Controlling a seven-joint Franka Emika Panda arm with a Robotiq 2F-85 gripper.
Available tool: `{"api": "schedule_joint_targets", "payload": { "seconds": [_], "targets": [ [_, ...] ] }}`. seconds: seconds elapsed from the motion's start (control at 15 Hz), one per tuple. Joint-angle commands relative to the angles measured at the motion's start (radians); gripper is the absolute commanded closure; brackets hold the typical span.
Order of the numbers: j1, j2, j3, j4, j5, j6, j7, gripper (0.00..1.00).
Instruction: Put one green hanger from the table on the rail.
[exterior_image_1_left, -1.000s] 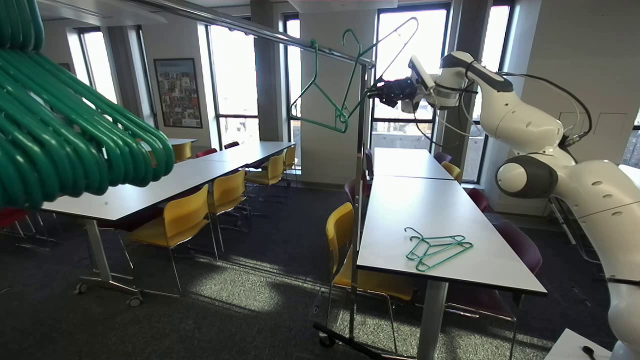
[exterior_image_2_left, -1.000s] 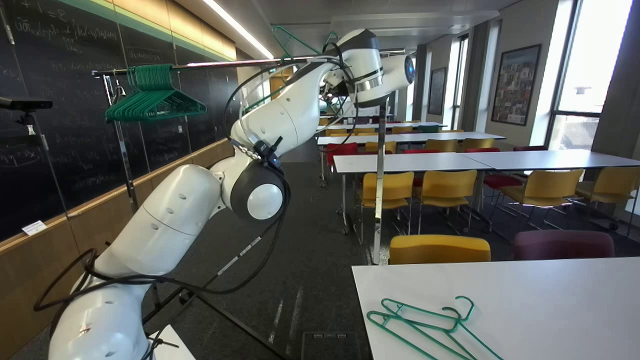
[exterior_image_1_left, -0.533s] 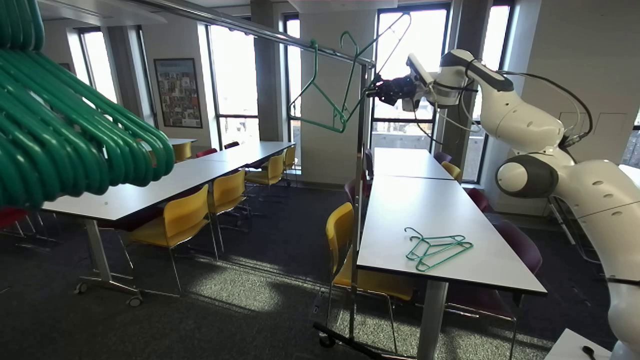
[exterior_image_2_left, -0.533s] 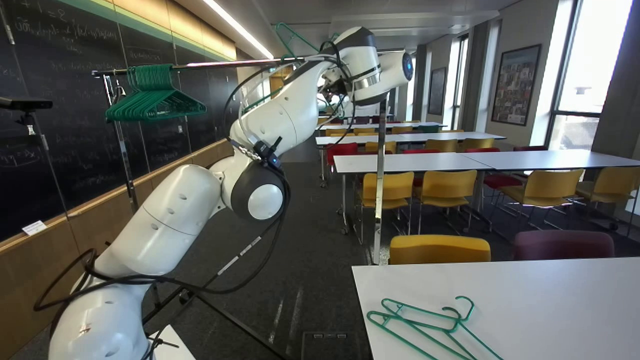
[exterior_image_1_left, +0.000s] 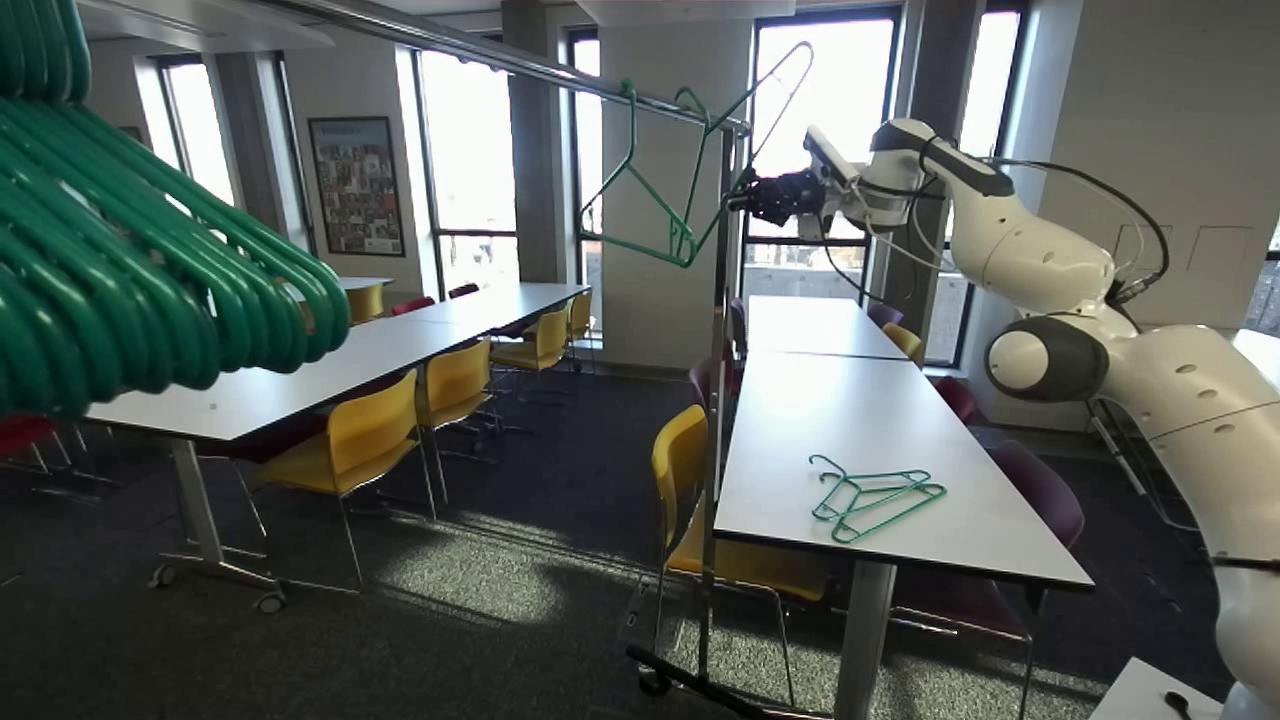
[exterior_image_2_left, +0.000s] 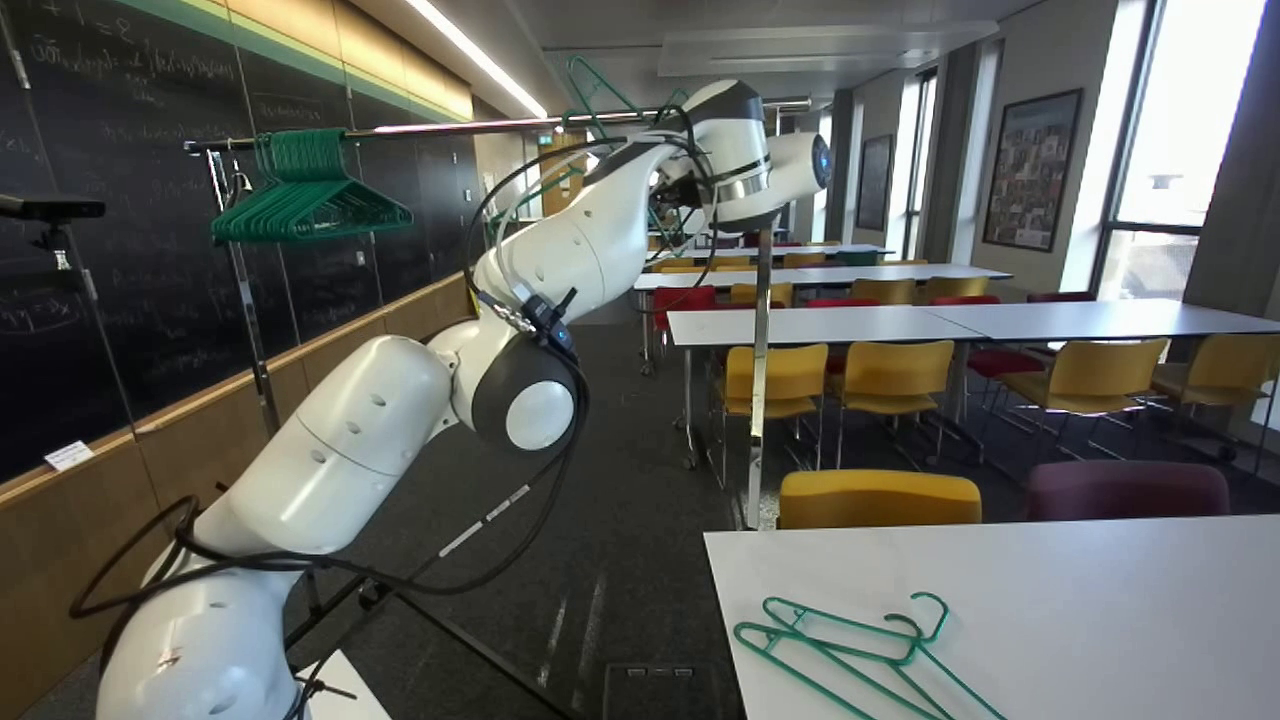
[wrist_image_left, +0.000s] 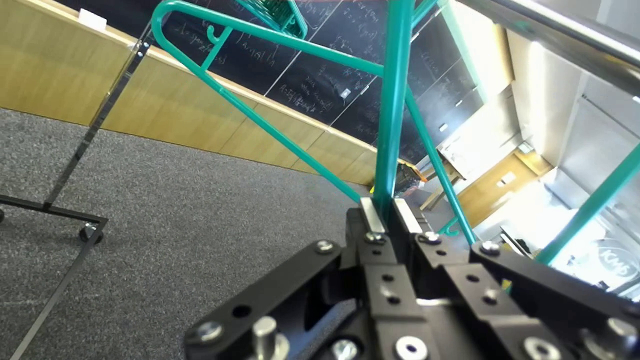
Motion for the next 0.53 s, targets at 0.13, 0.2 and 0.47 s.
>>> {"api": "schedule_joint_targets", "payload": {
  "seconds": [0.13, 0.2, 0.47],
  "targets": [
    [-0.032, 0.028, 0.013, 0.014, -0.032, -0.103, -0.032, 0.98],
    [-0.032, 0.031, 0.005, 0.029, -0.051, -0.144, -0.084, 0.98],
    [-0.040, 0.030, 0.010, 0.054, -0.092, -0.243, -0.259, 0.60]
  ]
}}
